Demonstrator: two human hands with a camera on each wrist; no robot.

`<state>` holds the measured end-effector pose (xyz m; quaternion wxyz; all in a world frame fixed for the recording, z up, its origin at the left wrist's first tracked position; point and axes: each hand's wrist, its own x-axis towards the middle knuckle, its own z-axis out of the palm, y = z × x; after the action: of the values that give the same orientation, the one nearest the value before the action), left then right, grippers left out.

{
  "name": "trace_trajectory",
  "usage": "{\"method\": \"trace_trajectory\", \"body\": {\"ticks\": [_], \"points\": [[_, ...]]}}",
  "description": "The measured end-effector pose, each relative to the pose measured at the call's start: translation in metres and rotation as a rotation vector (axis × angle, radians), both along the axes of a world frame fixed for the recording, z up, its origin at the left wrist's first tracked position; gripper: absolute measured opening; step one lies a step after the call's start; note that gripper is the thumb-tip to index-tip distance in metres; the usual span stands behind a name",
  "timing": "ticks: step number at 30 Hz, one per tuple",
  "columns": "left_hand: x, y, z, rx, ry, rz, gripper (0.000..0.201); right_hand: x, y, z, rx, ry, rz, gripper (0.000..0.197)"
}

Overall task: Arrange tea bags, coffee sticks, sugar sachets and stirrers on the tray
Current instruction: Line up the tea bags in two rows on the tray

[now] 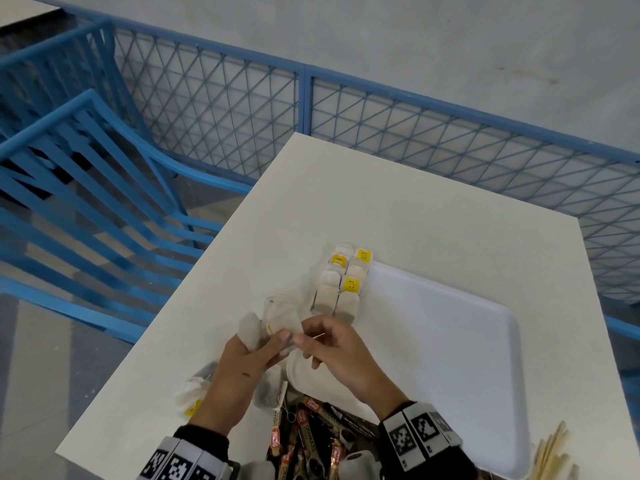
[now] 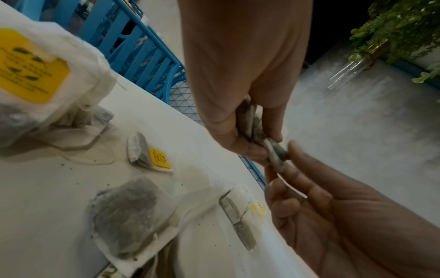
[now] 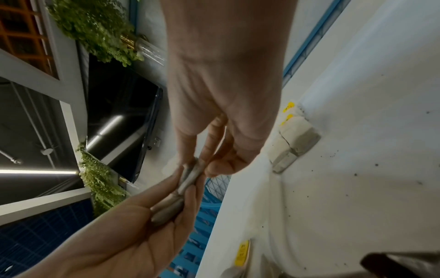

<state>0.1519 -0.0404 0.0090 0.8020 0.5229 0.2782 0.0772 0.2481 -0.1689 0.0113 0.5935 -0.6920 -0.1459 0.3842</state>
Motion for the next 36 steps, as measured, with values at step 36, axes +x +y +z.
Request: {"method": "trace_trajectory", "body": {"ticks": [36], "points": [[-0.015, 0.019, -0.011, 0.051, 0.025, 0.117, 0.043, 0.02, 0.012, -0.056, -0.369, 0.061, -0.459, 0.005]]}}
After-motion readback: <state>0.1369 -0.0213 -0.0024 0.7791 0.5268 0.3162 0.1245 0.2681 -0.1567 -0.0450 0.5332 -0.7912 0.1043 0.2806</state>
